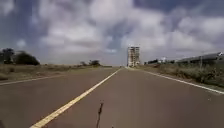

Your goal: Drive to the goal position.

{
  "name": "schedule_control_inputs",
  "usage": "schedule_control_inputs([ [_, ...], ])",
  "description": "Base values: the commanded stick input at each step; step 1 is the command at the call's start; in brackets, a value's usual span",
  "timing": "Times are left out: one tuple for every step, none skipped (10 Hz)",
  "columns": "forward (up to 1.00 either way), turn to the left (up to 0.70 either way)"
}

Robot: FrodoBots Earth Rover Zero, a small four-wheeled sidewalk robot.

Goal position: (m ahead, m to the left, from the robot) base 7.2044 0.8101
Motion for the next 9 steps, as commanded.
schedule_control_inputs([
  [1.00, -0.12],
  [1.00, 0.00],
  [1.00, 0.00],
  [1.00, 0.00],
  [1.00, 0.00],
  [1.00, 0.00],
  [1.00, 0.00],
  [1.00, 0.00],
  [1.00, 0.00],
])
